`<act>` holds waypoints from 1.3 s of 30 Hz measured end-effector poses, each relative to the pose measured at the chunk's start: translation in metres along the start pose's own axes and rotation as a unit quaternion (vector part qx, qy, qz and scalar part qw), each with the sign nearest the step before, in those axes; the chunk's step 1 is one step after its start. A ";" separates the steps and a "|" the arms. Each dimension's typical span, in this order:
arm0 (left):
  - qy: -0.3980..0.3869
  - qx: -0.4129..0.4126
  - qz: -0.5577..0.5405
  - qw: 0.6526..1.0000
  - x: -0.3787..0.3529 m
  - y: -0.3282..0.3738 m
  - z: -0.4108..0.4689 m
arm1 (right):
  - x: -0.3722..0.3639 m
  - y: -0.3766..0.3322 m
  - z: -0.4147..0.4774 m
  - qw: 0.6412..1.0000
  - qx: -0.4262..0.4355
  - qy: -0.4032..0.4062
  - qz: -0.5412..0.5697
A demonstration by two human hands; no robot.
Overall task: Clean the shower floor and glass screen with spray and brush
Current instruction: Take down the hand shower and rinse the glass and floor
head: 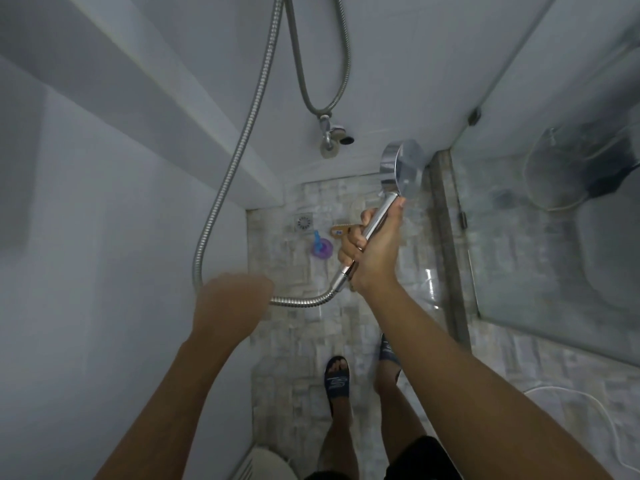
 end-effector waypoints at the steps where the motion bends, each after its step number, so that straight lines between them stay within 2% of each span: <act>1: 0.007 -0.014 0.009 1.000 0.002 -0.001 -0.003 | -0.001 0.005 -0.001 1.000 -0.003 -0.003 0.001; 10: 0.049 0.022 0.016 0.998 0.008 -0.035 -0.022 | -0.014 0.039 -0.015 1.000 -0.011 -0.001 -0.012; 17: 0.061 0.012 0.029 0.998 0.013 -0.042 -0.026 | -0.022 0.052 -0.016 1.000 -0.021 0.002 -0.019; 29: 0.009 0.018 0.077 0.997 -0.008 -0.054 -0.044 | -0.004 0.095 -0.034 0.995 -0.068 0.036 -0.060; 39: -0.009 -0.042 0.100 0.994 -0.016 -0.040 -0.053 | 0.028 0.124 -0.051 0.986 -0.113 0.098 -0.074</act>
Point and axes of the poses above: each hand's wrist, its own z-axis towards the middle knuckle, its own x-axis out of the back of the hand, y = z × x, the point moved 10 cm from there along z, towards the middle knuckle, and after that the axes turned 4 degrees about -z, right-handed, at the moved point
